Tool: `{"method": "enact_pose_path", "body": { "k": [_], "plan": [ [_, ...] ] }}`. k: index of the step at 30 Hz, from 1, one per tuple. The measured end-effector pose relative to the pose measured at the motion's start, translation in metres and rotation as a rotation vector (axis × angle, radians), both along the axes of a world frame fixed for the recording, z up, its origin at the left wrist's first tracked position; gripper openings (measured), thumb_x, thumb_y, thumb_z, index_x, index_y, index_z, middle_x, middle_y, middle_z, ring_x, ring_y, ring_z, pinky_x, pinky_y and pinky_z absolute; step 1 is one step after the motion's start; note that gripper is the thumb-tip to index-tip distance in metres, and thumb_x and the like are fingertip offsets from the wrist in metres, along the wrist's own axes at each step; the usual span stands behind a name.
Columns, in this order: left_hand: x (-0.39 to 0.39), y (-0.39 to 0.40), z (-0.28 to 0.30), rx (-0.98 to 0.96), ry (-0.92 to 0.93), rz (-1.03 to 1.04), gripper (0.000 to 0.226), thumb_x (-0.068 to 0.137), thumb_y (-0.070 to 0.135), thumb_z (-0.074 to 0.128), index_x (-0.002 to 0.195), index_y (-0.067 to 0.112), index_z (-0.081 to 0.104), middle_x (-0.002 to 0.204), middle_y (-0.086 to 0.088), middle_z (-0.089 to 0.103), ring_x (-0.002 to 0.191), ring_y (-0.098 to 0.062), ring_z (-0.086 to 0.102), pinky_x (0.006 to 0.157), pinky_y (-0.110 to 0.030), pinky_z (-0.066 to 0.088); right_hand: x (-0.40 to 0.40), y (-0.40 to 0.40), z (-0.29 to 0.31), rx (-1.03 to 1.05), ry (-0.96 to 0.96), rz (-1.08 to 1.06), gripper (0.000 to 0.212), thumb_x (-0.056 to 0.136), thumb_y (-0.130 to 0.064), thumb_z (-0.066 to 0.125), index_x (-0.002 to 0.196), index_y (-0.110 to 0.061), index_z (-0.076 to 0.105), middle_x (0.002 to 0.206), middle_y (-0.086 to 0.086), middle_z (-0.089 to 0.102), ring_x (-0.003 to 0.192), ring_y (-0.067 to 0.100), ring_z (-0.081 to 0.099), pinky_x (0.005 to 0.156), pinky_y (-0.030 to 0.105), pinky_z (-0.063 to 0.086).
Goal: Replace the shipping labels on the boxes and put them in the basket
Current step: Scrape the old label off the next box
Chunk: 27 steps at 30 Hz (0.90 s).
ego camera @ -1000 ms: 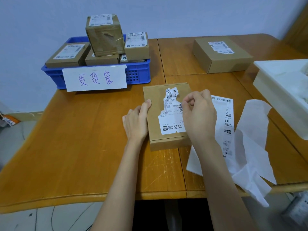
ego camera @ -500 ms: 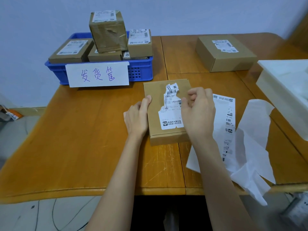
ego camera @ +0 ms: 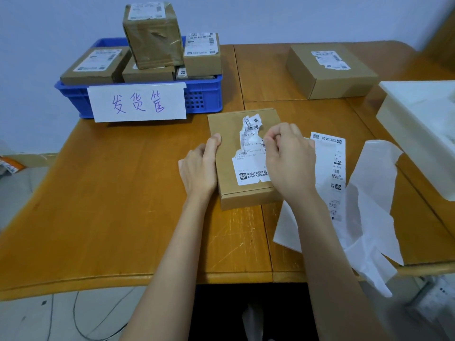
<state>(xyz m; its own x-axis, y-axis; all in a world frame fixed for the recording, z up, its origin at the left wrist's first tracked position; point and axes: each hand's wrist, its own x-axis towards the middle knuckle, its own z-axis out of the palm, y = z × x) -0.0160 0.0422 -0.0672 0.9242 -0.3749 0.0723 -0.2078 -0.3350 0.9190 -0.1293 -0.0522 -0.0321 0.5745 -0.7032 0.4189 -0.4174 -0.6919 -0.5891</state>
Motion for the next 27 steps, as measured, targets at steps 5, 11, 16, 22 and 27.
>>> {"method": "enact_pose_path", "body": {
  "k": [5, 11, 16, 22, 27],
  "plan": [
    [0.0004, 0.0001, -0.0004, 0.027, -0.019, -0.025, 0.057, 0.082, 0.067, 0.026, 0.06, 0.021, 0.052, 0.069, 0.006, 0.064, 0.078, -0.017, 0.058, 0.097, -0.046, 0.038, -0.0009, 0.0061, -0.0013, 0.116, -0.312, -0.077, 0.01, 0.096, -0.014, 0.051, 0.09, -0.018, 0.058, 0.083, -0.015, 0.044, 0.07, 0.007, 0.043, 0.074, 0.026, 0.037],
    [0.0004, 0.0016, -0.003, 0.038, -0.043, -0.034, 0.067, 0.071, 0.078, 0.015, 0.065, 0.023, 0.053, 0.074, 0.005, 0.064, 0.084, -0.02, 0.057, 0.095, -0.044, 0.037, 0.0001, 0.0071, -0.0063, 0.096, -0.216, -0.147, 0.012, 0.084, -0.009, 0.059, 0.096, -0.011, 0.062, 0.105, -0.004, 0.043, 0.091, 0.018, 0.054, 0.072, 0.026, 0.045],
    [0.0001, 0.002, -0.0034, 0.05, -0.061, -0.043, 0.066, 0.07, 0.078, 0.013, 0.066, 0.025, 0.051, 0.076, 0.006, 0.063, 0.083, -0.018, 0.055, 0.095, -0.042, 0.036, -0.0001, 0.0091, -0.007, 0.078, -0.221, -0.137, 0.01, 0.078, -0.012, 0.065, 0.085, -0.01, 0.06, 0.097, -0.004, 0.046, 0.091, 0.019, 0.051, 0.071, 0.03, 0.045],
    [0.0016, 0.0005, -0.0038, 0.024, -0.043, -0.018, 0.069, 0.069, 0.08, 0.016, 0.063, 0.021, 0.053, 0.075, 0.002, 0.065, 0.085, -0.021, 0.057, 0.096, -0.046, 0.038, 0.0003, 0.0036, -0.0102, -0.044, -0.179, -0.1, 0.009, 0.085, -0.006, 0.059, 0.081, -0.014, 0.061, 0.092, -0.008, 0.051, 0.087, 0.015, 0.048, 0.074, 0.038, 0.046],
    [0.0016, -0.0006, -0.0066, -0.01, -0.022, -0.003, 0.071, 0.07, 0.08, 0.019, 0.066, 0.02, 0.057, 0.078, 0.004, 0.068, 0.087, -0.02, 0.059, 0.099, -0.047, 0.037, -0.0022, 0.0002, -0.0106, -0.048, -0.176, -0.009, 0.012, 0.086, -0.008, 0.058, 0.081, -0.018, 0.059, 0.094, -0.009, 0.055, 0.091, 0.014, 0.047, 0.078, 0.031, 0.038]
  ]
}}
